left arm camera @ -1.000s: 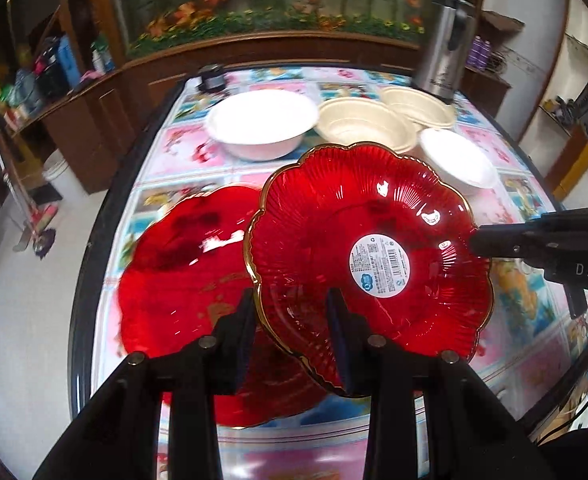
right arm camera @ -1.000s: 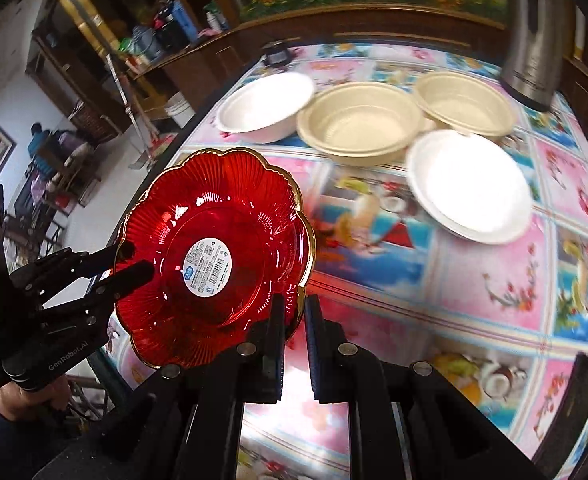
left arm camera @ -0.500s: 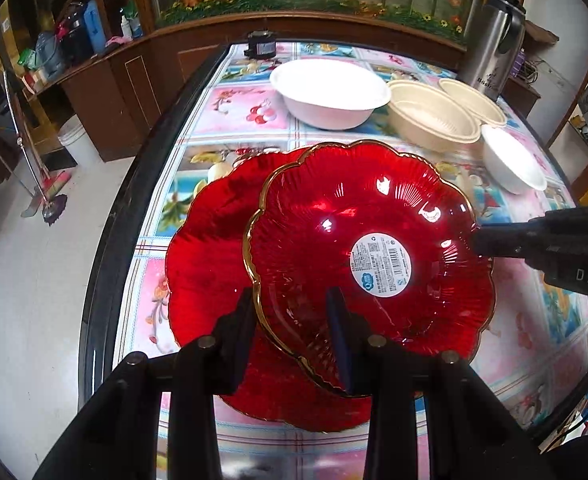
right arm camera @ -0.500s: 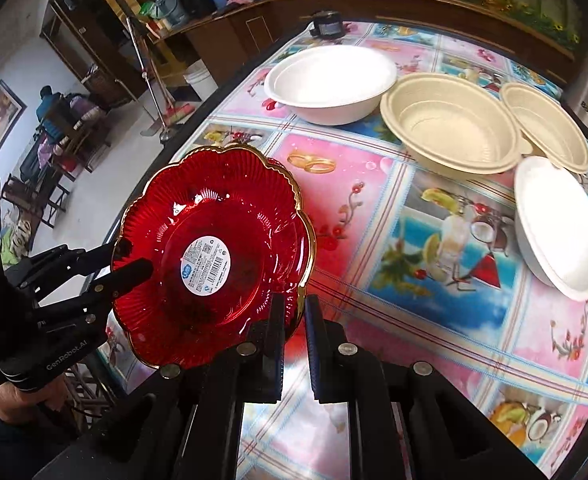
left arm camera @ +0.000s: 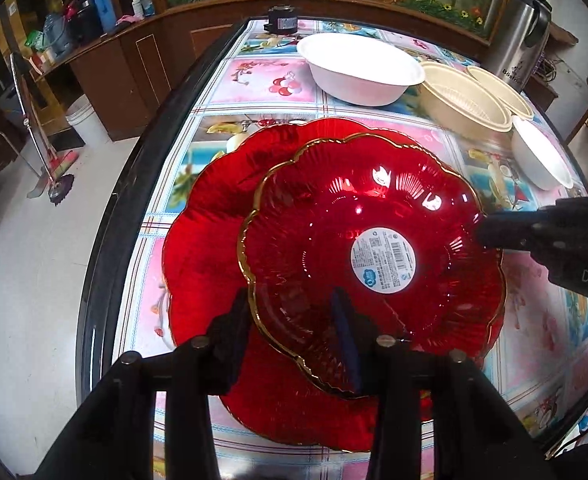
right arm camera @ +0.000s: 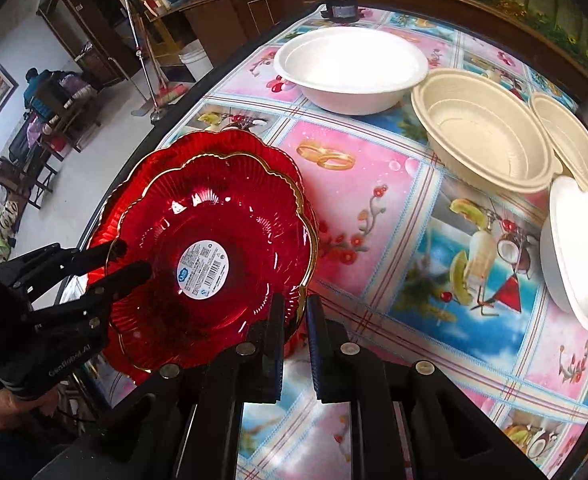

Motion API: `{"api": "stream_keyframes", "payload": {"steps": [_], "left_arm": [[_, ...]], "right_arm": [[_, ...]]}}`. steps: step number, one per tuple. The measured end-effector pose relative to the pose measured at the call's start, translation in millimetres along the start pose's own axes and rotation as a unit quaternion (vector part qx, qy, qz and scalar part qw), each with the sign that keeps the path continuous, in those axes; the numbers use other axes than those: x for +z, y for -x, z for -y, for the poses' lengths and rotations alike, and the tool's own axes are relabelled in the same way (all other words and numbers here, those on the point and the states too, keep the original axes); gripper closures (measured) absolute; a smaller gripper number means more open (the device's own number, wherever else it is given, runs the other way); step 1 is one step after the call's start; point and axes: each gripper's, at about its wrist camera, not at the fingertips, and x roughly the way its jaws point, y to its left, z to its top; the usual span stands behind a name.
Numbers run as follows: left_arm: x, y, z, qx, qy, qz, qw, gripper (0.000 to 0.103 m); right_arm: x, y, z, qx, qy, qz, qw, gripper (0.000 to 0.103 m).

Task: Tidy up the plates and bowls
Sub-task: 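Lower the small red plate onto the large red plate with the left tool, then grasp the white paper plate rim with the right tool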

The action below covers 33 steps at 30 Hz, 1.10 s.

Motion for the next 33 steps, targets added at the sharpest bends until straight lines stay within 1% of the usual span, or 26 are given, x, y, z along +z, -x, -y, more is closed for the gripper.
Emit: {"api": "stream_keyframes", "payload": {"steps": [2, 5, 6, 9, 12, 13, 16, 17, 20, 23, 25, 27, 29, 31, 33], "left_arm": [[-0.7, 0.1, -0.7, -0.002, 0.003, 0.0, 1.0, 0.059], [-1.4, 3.9, -0.7, 0.002, 0.004, 0.008, 1.0, 0.046], [-1.5, 6.2, -0.3, 0.003, 0.003, 0.012, 0.9999, 0.044], [-1.2, 9.0, -0.3, 0.006, 0.004, 0.015, 0.9999, 0.041], [-1.5, 11.7, -1.5, 0.009, 0.006, 0.015, 0.9998, 0.041], [-1.5, 13.2, -1.6, 0.008, 0.007, 0.016, 0.9998, 0.041], [0.5, 20.4, 0.8, 0.01, 0.003, 0.026, 0.9996, 0.038], [1.3, 22.7, 2.5, 0.01, 0.001, 0.029, 0.9995, 0.036], [2.7, 30.9, 10.0, 0.014, -0.011, 0.041, 0.999, 0.036], [3.2, 39.4, 20.0, 0.02, -0.03, 0.053, 0.9979, 0.035], [3.3, 43.8, 28.2, 0.023, -0.044, 0.06, 0.9969, 0.034], [2.8, 47.4, 35.2, 0.024, -0.055, 0.066, 0.996, 0.032], [2.1, 48.9, 42.3, 0.025, -0.066, 0.068, 0.9952, 0.03], [0.6, 49.5, 47.5, 0.023, -0.071, 0.068, 0.9949, 0.03], [-0.6, 49.0, 51.7, 0.021, -0.074, 0.065, 0.9949, 0.03]], "right_arm": [[2.3, -1.5, -1.6, -0.003, 0.005, -0.001, 1.0, 0.089], [4.0, -2.0, -6.9, -0.01, 0.014, -0.003, 1.0, 0.089], [4.2, -2.3, -8.3, -0.011, 0.017, -0.004, 1.0, 0.088], [3.9, -3.0, -10.4, -0.011, 0.024, -0.006, 1.0, 0.084], [2.7, 2.7, -8.2, 0.004, 0.019, -0.001, 1.0, 0.077], [2.4, 6.5, -7.0, 0.009, 0.018, 0.003, 1.0, 0.072], [1.1, 23.2, 3.2, 0.023, 0.003, 0.025, 0.999, 0.061], [0.6, 29.4, 12.2, 0.033, -0.012, 0.031, 0.999, 0.06], [-0.2, 41.4, 39.5, 0.042, -0.053, 0.044, 0.997, 0.06], [-0.9, 54.3, 79.7, 0.027, -0.103, 0.06, 0.993, 0.06], [-2.0, 64.7, 112.8, 0.014, -0.144, 0.071, 0.987, 0.06], [0.1, 74.1, 139.5, -0.016, -0.164, 0.076, 0.983, 0.06], [-0.4, 82.0, 165.3, -0.029, -0.192, 0.083, 0.977, 0.06], [-0.4, 86.0, 179.7, -0.019, -0.213, 0.087, 0.973, 0.06], [2.6, 85.6, 187.9, 0.006, -0.229, 0.085, 0.97, 0.06]]}}
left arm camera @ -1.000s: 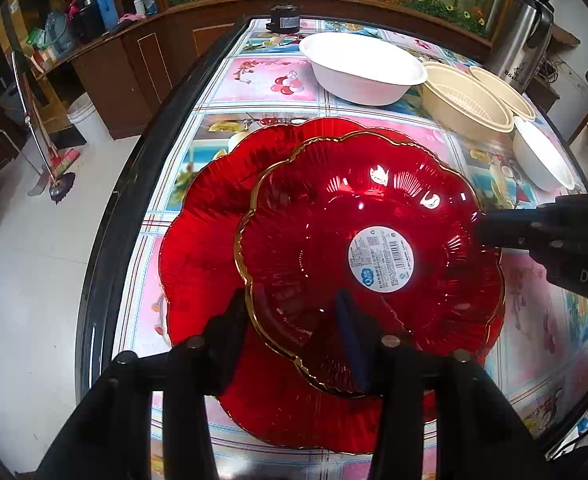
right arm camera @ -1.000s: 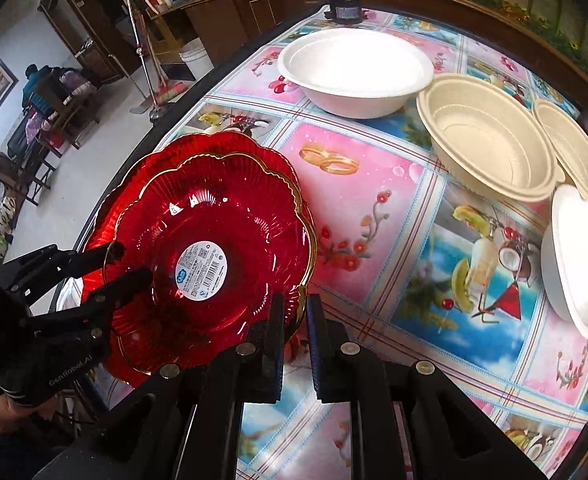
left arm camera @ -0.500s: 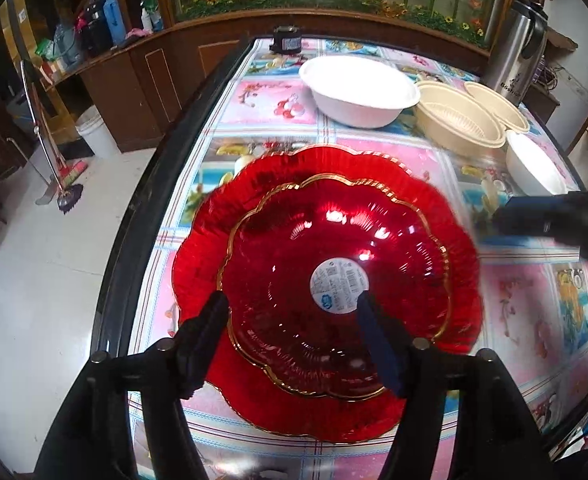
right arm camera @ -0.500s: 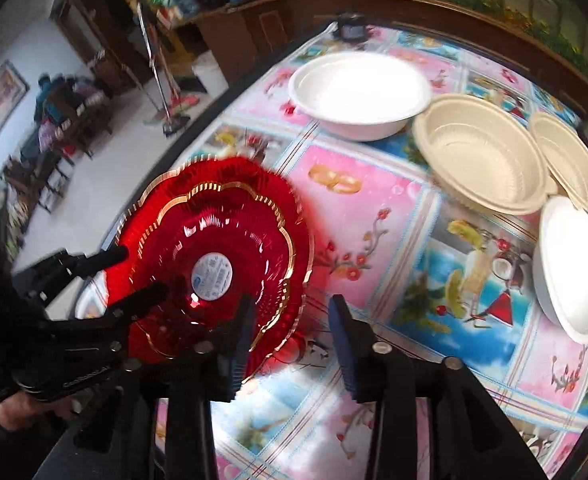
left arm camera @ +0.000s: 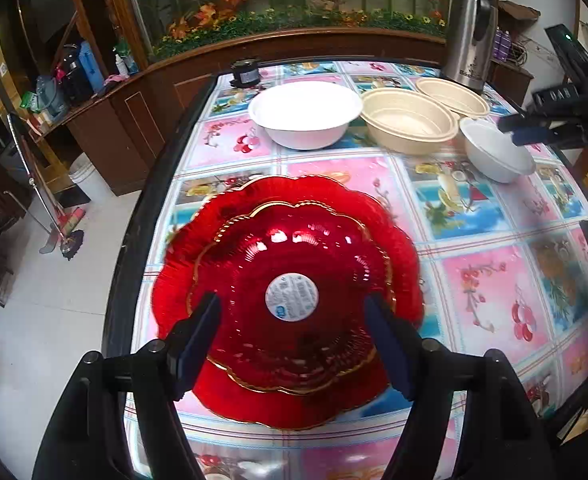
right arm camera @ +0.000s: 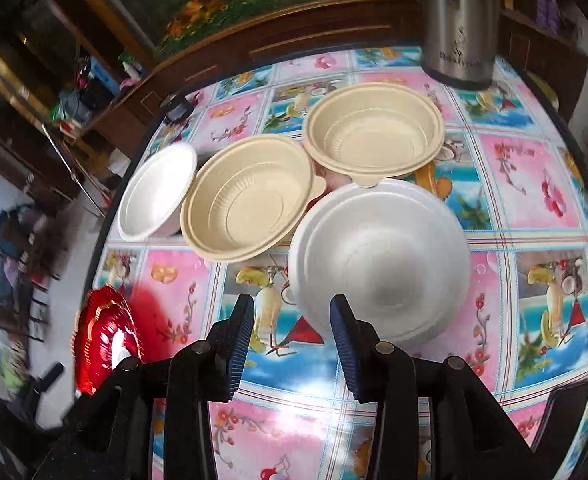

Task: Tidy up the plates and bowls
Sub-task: 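Grasp the white paper plate rim with the right tool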

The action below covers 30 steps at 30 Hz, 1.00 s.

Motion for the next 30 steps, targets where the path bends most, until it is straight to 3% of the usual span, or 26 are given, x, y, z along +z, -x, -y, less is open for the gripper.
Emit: {"api": "stream_keyframes", "payload": {"steps": [3, 4, 6, 11, 17, 22, 23, 26, 28, 30], "left_arm": [[-1.8, 1.6, 5.0, 0.0, -0.008, 0.0, 1.0, 0.03], [-2.2, 2.1, 6.0, 0.0, -0.008, 0.0, 1.0, 0.03], [-2.9, 3.0, 9.1, -0.001, -0.013, -0.001, 0.9999, 0.03], [-0.3, 5.1, 19.4, -0.014, -0.021, 0.0, 0.9997, 0.03], [8.2, 5.6, 39.3, -0.045, -0.033, 0.002, 0.9985, 0.03], [15.6, 5.4, 59.9, -0.071, -0.046, 0.005, 0.9964, 0.03], [16.7, 4.9, 64.1, -0.077, -0.048, 0.004, 0.9958, 0.03], [21.6, 2.1, 79.8, -0.101, -0.053, -0.001, 0.9935, 0.03], [25.6, -0.9, 88.0, -0.127, -0.049, -0.009, 0.9906, 0.03], [31.3, -6.6, 96.3, -0.165, -0.034, -0.024, 0.9855, 0.03]], "right_arm": [[7.0, -0.5, 2.6, -0.005, -0.009, 0.001, 1.0, 0.059], [9.6, -2.8, 2.7, -0.014, 0.004, 0.0, 1.0, 0.052], [12.8, -11.1, 14.5, -0.066, 0.026, 0.002, 0.997, 0.046], [12.0, -41.1, 50.8, -0.092, 0.01, -0.048, 0.995, 0.046], [-30.6, -34.6, 37.2, -0.053, 0.043, -0.099, 0.993, 0.046], [-91.9, -14.3, 21.0, -0.001, 0.058, -0.15, 0.987, 0.046], [-102.1, -5.4, 17.3, 0.005, 0.066, -0.146, 0.987, 0.046], [-114.9, 40.3, 18.7, 0.038, 0.057, -0.074, 0.995, 0.046], [-115.2, 68.0, 29.6, 0.003, 0.046, -0.012, 0.999, 0.046], [-119.8, 80.2, 45.8, -0.018, 0.018, 0.019, 0.999, 0.047]]}}
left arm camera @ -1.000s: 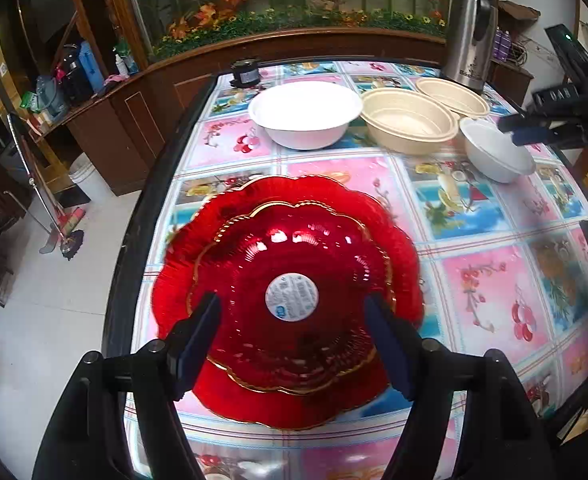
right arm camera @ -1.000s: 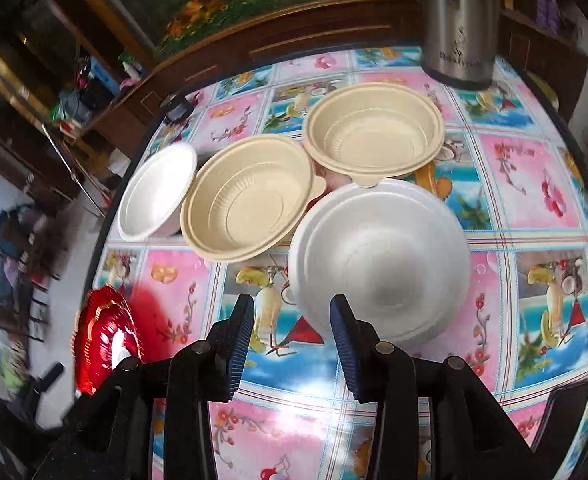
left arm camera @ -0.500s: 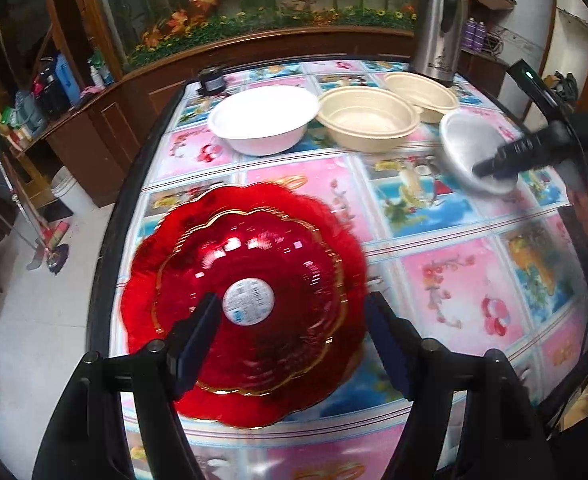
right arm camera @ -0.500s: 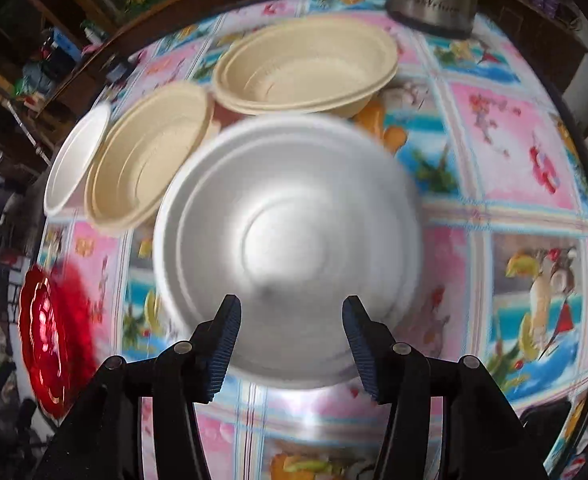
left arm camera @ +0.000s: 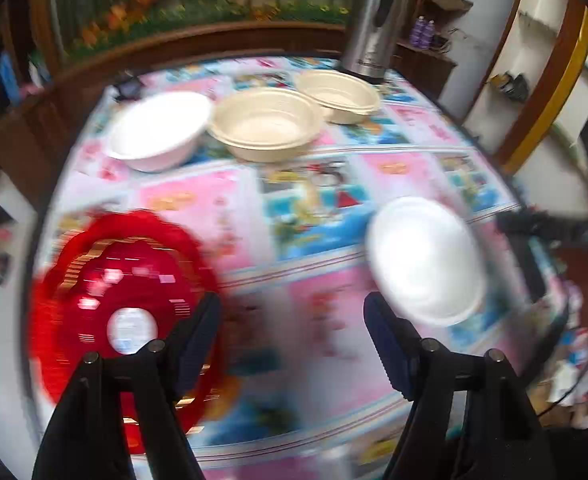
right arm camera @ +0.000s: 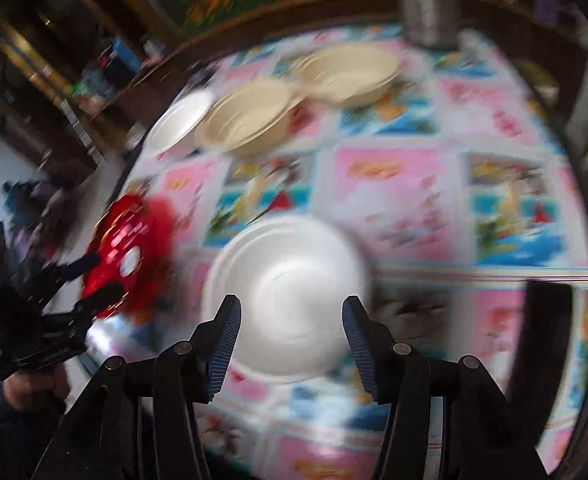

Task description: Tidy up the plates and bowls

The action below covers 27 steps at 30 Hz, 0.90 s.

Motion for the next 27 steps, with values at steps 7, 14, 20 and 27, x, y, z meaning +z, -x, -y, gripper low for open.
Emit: {"api": "stream_keyframes", "payload": {"steps": [7, 14, 20, 27], "left_arm": [[17.0, -45.4, 20.1, -0.059, 0.027, -0.051, 0.9966, 0.038], [14.5, -74.1, 55.3, -0.049, -0.042, -0.076, 0.9951, 0.08], [6.5, -57.8, 73.9, 0.002, -0.111, -0.038, 0.9931, 0.084], [8.6, -39.7, 71.5, 0.03, -0.121, -0.005, 0.9922, 0.084]], "right_arm": [[-18.6, -20.2, 37.3, 0.017, -0.06, -0.02, 0.998, 0.065], [-25.0, -48.9, 39.9, 0.029, -0.077, -0.047, 0.996, 0.084], [-25.4, -40.7, 27.6, 0.019, -0.07, -0.036, 0.997, 0.093], [-23.4, -36.1, 16.2, 0.035, -0.067, -0.032, 0.997, 0.093]]}}
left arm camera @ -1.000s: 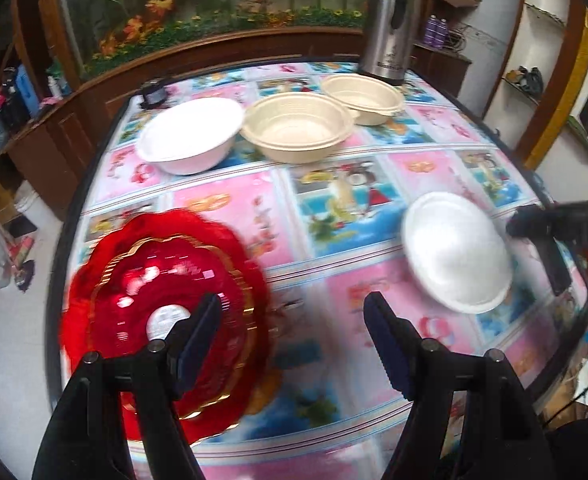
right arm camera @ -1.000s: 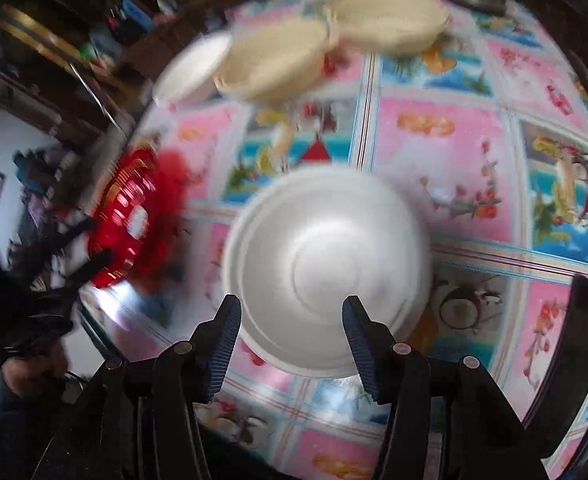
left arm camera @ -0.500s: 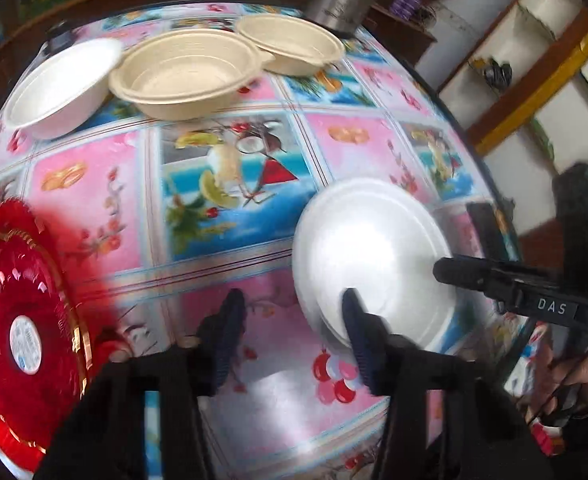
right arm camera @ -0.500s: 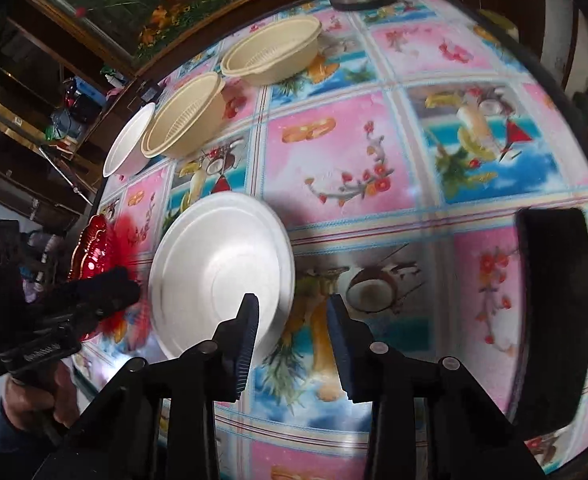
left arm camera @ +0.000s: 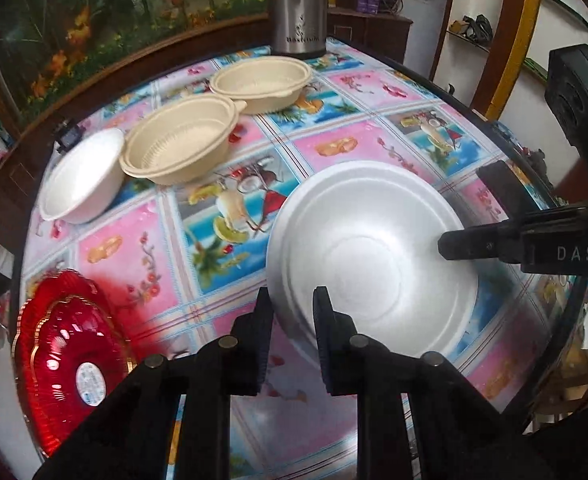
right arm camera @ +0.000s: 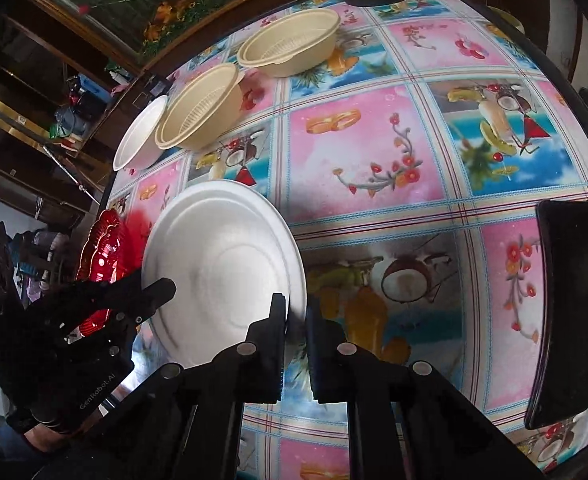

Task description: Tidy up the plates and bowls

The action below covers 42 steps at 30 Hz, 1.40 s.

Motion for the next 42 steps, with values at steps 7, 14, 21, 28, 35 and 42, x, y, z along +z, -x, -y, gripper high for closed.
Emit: {"api": "stream_keyframes", "payload": {"steps": [7, 14, 21, 28, 35, 42], "left_arm": [[-3.6, 22.8, -11.8, 0.032, 0.003, 0.026, 0.9992, 0.084], [-12.3, 46.4, -35.2, 0.063, 0.028, 0.047, 0.9965, 0.084], [-23.3, 62.5, -62.0, 0.088, 0.058, 0.056, 0.9929, 0.084], [-37.0, 74.5, -83.0, 0.111, 0.083, 0.064, 0.9883, 0.083], [-50.8, 82.9, -105.0, 0.129, 0.109, 0.064, 0.9835, 0.083], [-65.0, 88.2, -126.3, 0.142, 0.129, 0.059, 0.9797, 0.083]], "right_arm": [[5.7, 6.5, -23.3, 0.013, 0.026, 0.011, 1.0, 0.092], [11.9, 5.0, -56.7, 0.029, 0.061, 0.012, 0.998, 0.092], [19.4, -3.0, -92.2, 0.042, 0.099, 0.006, 0.994, 0.092], [24.8, -14.0, -123.9, 0.051, 0.131, -0.003, 0.99, 0.092], [27.8, -26.9, -153.4, 0.057, 0.159, -0.013, 0.986, 0.092], [29.2, -41.7, -178.0, 0.063, 0.18, -0.024, 0.981, 0.092]]}}
